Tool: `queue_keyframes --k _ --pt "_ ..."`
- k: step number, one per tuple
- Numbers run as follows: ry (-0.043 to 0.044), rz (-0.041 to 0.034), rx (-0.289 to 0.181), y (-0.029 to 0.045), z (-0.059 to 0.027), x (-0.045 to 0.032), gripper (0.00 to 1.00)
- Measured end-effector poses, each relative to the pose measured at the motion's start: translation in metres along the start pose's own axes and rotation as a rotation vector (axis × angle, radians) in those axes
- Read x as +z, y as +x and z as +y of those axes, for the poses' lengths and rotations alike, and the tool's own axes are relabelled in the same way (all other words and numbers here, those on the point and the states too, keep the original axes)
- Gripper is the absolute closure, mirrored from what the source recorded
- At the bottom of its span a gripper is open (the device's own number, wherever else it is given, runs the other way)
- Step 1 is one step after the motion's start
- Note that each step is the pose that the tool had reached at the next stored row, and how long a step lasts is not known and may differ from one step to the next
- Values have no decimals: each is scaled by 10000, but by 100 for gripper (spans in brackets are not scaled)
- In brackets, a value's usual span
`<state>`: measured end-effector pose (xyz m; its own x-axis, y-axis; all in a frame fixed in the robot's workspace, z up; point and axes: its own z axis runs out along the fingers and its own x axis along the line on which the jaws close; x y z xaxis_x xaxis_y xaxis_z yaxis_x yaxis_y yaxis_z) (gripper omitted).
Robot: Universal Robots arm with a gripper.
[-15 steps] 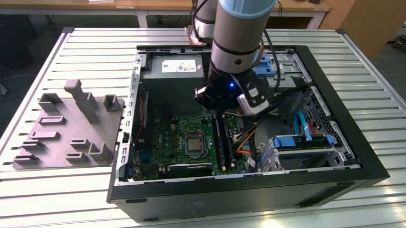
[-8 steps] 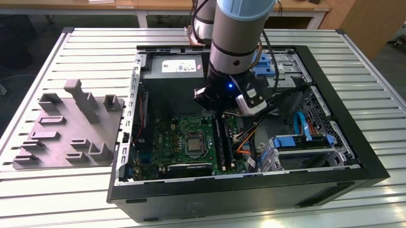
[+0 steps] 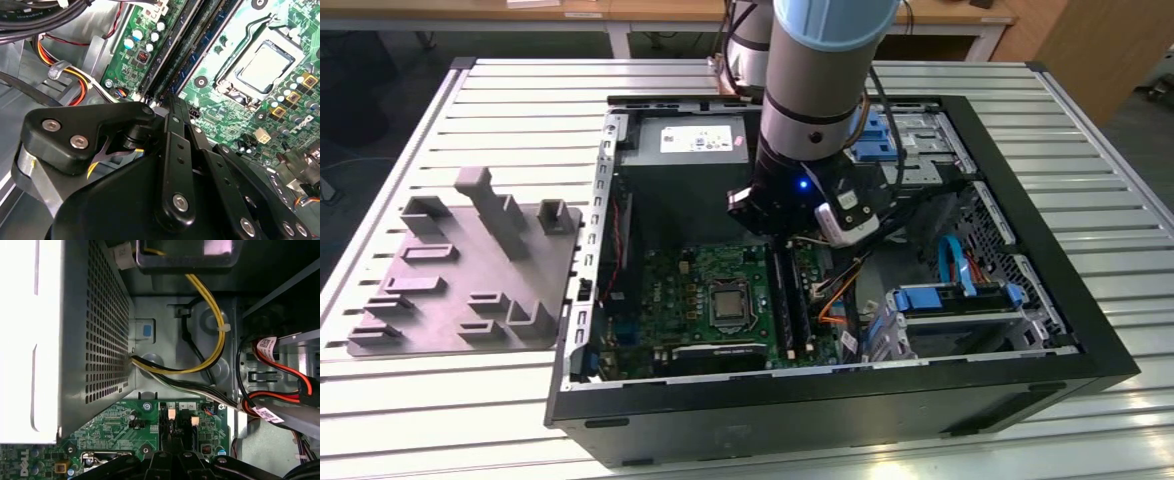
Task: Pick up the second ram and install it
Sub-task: 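Press down the second ram until it locks into place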
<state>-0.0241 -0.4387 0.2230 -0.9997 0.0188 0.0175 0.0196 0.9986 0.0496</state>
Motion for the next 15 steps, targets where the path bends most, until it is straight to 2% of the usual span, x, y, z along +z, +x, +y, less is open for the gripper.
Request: queue_keyframes --k 15 --pt "3 1 0 0 -2 31 90"
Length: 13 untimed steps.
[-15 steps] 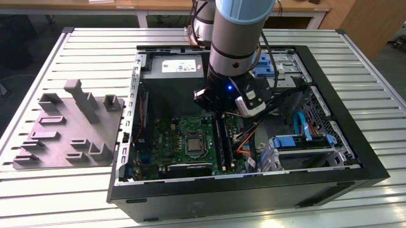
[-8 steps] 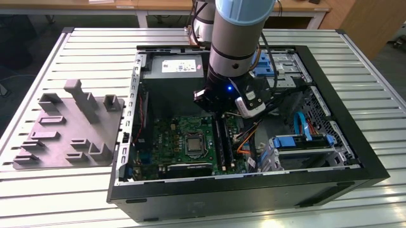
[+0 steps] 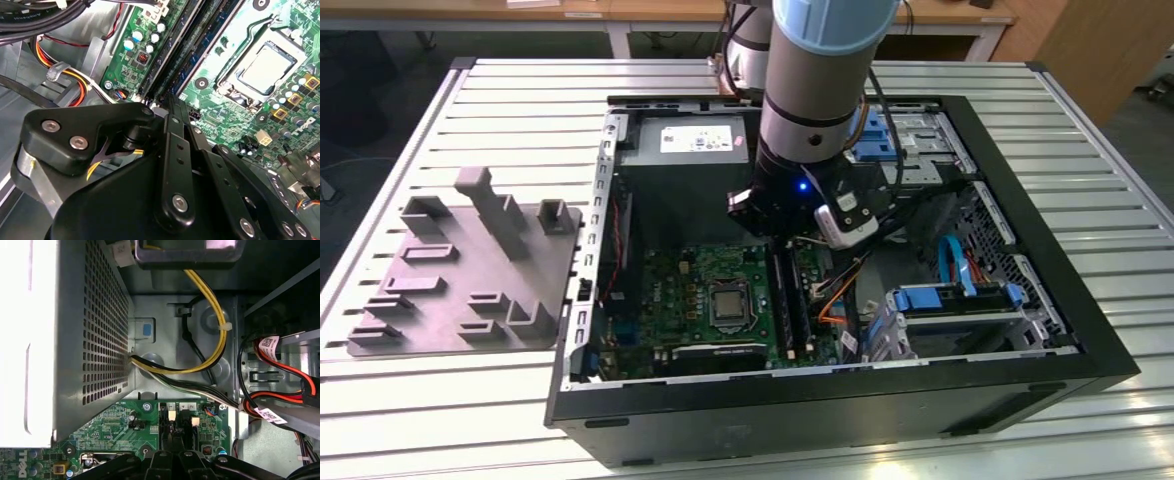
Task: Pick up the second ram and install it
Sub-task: 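Press down the second ram until it locks into place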
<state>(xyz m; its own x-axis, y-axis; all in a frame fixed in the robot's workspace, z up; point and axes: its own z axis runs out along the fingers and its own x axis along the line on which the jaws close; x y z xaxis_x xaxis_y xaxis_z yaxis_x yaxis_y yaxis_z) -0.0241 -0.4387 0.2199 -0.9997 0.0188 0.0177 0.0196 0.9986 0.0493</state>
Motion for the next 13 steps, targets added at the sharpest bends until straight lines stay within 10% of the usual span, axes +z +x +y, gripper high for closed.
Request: queue_keyframes --k 13 --pt "-2 -1 0 0 -1 17 90"
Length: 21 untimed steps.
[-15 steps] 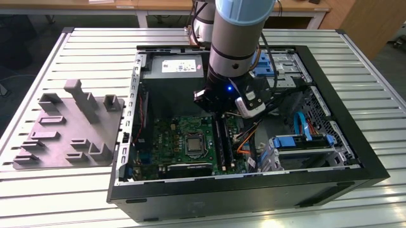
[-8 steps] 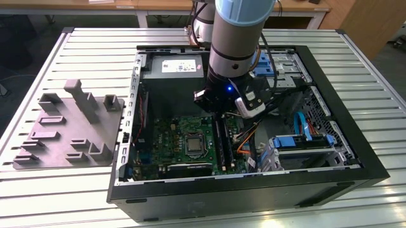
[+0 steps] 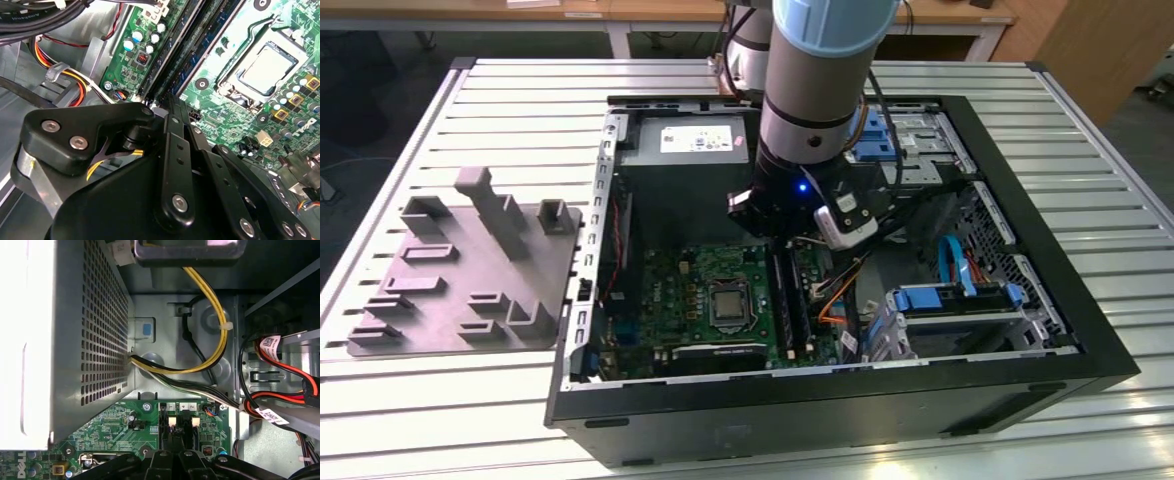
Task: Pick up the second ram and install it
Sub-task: 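Press down the second ram until it locks into place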
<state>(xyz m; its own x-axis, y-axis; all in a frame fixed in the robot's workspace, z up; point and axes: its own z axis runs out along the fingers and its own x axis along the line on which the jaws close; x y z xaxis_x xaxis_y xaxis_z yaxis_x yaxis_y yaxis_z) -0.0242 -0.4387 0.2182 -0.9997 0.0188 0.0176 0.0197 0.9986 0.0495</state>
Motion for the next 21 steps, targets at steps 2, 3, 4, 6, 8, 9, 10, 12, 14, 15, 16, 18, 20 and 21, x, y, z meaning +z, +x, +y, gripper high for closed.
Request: queue_keyframes --k 2,3,4,6,8,9,10,12,14,15,16,18,20,21 --pt "-1 -1 -1 0 1 -2 90" --pt "-7 -4 0 0 1 -9 90" --pt "-10 -4 0 0 3 -23 90" --pt "-1 -1 0 1 4 -69 90" --pt "-1 -1 1 2 6 -118 90" --pt "0 -1 1 3 7 -144 90" --pt "-2 -1 0 3 9 -169 90" --pt "0 0 0 4 11 -219 90" --pt "0 -1 0 4 12 -230 90" --pt "0 -1 0 4 12 -230 90" --pt "1 -1 0 4 11 -231 90" --pt "15 0 0 4 -12 -233 90" --pt "29 -1 1 3 -58 -235 90" --pt "34 -1 1 2 -86 -236 90"
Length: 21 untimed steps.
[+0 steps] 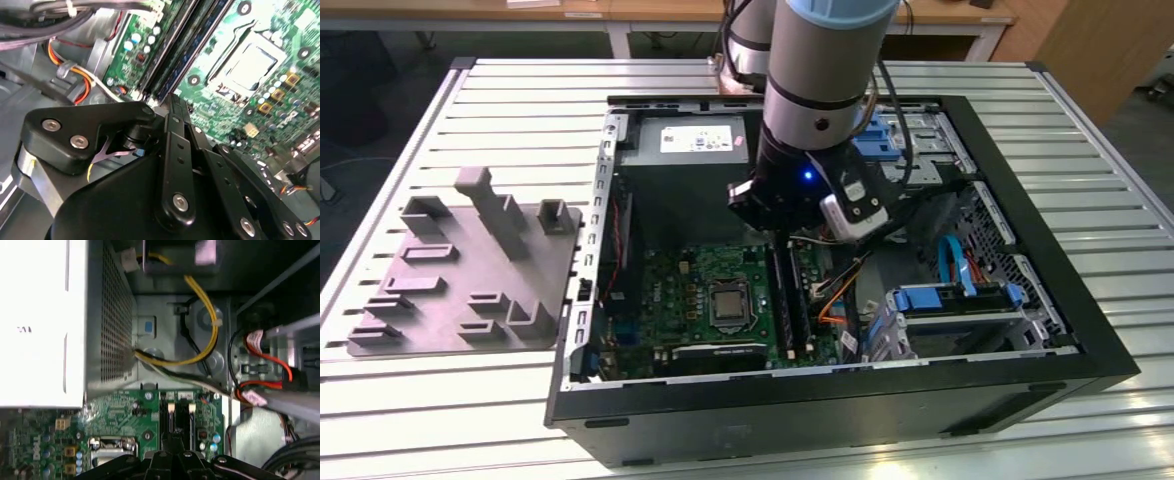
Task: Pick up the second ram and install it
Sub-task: 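Press down the second ram until it locks into place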
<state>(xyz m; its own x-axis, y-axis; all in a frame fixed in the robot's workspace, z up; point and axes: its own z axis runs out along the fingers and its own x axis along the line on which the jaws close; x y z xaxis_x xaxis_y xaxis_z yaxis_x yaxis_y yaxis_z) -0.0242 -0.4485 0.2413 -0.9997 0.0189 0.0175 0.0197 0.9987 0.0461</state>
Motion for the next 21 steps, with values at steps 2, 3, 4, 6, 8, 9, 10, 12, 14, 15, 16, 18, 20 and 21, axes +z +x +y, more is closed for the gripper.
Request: queue_keyframes --k 2,3,4,6,8,9,10,12,14,15,16,18,20,21 --pt "11 1 0 -1 -62 -3 90" --pt "16 1 0 -2 -93 -5 90" --pt "19 0 0 -2 -123 -6 90" --pt "28 0 0 -4 -188 -9 90" --pt "42 0 1 -5 -248 -12 90" --pt "50 0 1 -5 -277 -13 90" --pt "59 1 1 -6 -306 -14 90" --pt "81 2 1 -7 -364 -18 90" --pt "97 2 2 -8 -415 -20 90" --pt "105 2 2 -8 -438 -20 90" --pt "116 3 2 -9 -461 -21 90" --pt "135 6 2 -10 -510 -24 90" --pt "146 8 3 -10 -543 -25 90" --pt "148 9 3 -10 -547 -26 90"
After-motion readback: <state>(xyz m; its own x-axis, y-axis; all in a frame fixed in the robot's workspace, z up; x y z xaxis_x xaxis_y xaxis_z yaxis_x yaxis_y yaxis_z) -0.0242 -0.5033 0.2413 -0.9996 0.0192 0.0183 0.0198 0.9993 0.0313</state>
